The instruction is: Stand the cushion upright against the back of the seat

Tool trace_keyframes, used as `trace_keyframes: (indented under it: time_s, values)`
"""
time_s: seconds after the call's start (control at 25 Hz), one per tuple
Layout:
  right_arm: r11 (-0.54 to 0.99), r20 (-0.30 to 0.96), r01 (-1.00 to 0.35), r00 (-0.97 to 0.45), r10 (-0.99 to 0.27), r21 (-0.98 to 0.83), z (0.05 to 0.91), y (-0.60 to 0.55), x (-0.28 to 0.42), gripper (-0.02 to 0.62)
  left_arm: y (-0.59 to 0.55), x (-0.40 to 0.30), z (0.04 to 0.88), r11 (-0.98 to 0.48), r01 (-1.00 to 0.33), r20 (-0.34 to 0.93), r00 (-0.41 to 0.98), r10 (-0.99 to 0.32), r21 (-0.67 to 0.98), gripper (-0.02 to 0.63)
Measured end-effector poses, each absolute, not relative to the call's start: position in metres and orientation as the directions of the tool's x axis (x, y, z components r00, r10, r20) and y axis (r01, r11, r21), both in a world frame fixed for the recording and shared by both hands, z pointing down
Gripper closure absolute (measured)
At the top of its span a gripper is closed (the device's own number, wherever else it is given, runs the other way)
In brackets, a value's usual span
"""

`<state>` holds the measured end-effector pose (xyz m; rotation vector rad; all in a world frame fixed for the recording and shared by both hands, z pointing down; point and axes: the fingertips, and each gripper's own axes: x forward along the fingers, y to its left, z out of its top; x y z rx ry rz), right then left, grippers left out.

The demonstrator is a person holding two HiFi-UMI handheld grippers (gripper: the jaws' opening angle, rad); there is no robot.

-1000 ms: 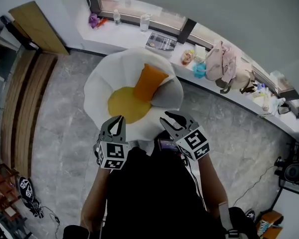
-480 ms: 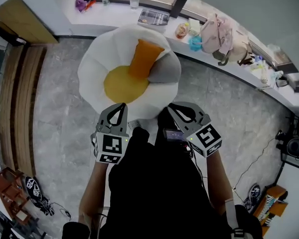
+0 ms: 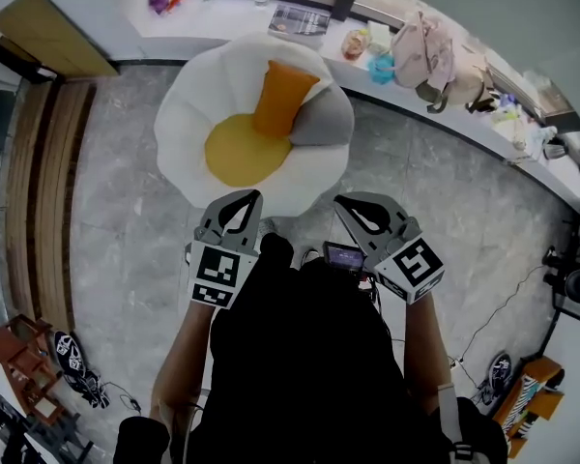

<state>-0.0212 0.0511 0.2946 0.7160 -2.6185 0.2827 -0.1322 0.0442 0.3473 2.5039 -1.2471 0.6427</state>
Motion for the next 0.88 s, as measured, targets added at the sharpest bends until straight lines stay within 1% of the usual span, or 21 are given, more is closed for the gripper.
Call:
trace_keyframes:
  time_s: [0.16, 0.32, 0.48, 0.6, 0.88]
  values:
    - [0.829, 0.401, -0.551, -0.784, -0.473, -0.099, 0.283, 0.066, 0.004, 0.578, 0.067, -0.105, 0.343, -0.617, -0.785, 0.509, 0.552, -0.660, 0.052, 0.592]
    - [0.808, 0.356, -0.576, -0.785, -0.507, -0.121, 0.271, 0.088, 0.040, 0.578, 0.088, -0.067, 0.333, -0.656, -0.754, 0.487, 0.588, -0.646, 0.041, 0.592]
    - [0.801, 0.337, -0.582, -0.788, -0.515, -0.138, 0.273, 0.121, 0.078, 0.578, 0.113, -0.028, 0.333, -0.655, -0.755, 0.485, 0.582, -0.653, 0.023, 0.592]
    - [0.803, 0.315, -0.573, -0.802, -0.507, -0.166, 0.274, 0.148, 0.098, 0.578, 0.139, -0.006, 0.330, -0.652, -0.758, 0.484, 0.575, -0.659, 0.013, 0.594]
    - [0.821, 0.277, -0.511, -0.852, -0.445, -0.254, 0.285, 0.204, 0.126, 0.577, 0.208, 0.020, 0.332, -0.598, -0.799, 0.497, 0.546, -0.674, 0.066, 0.592]
